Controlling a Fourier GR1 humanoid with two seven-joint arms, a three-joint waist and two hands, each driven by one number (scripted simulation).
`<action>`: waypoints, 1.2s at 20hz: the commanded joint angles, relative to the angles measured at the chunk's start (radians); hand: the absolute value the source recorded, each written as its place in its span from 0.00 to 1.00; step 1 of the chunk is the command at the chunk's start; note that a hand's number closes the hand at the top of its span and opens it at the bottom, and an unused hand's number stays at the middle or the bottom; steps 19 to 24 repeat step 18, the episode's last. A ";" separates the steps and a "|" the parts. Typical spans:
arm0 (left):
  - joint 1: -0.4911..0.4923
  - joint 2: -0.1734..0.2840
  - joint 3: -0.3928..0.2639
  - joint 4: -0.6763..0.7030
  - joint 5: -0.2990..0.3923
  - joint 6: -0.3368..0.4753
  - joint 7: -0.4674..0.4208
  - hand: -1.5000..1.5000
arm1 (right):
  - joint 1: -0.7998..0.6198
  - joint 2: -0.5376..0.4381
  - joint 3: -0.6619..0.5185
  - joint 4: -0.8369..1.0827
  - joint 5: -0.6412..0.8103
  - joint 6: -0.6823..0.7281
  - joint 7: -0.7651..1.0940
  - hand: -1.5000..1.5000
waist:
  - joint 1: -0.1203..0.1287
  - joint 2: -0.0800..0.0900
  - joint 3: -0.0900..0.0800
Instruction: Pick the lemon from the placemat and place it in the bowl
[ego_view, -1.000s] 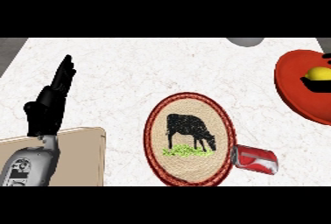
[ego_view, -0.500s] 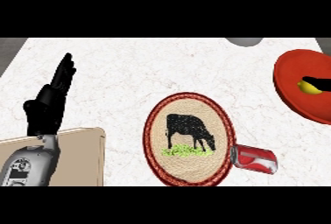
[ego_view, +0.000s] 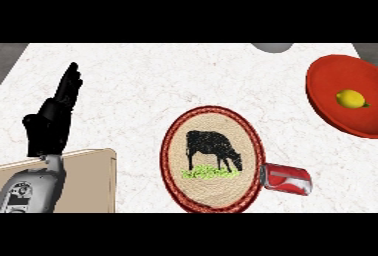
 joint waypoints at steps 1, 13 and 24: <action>0.022 -0.011 0.013 0.022 -0.004 0.015 -0.029 0.50 | 0.080 -0.071 -0.044 0.021 -0.058 0.160 -0.079 0.00 | -0.012 -0.003 0.000; -0.006 -0.015 0.003 -0.003 -0.031 0.002 0.002 0.50 | 0.229 -0.067 -0.009 -0.011 -0.101 0.336 -0.221 0.00 | -0.015 -0.009 -0.002; -0.006 0.024 0.071 0.016 0.009 -0.028 0.009 0.50 | 0.313 -0.045 -0.004 -0.070 -0.153 0.394 -0.257 0.00 | -0.030 -0.015 -0.004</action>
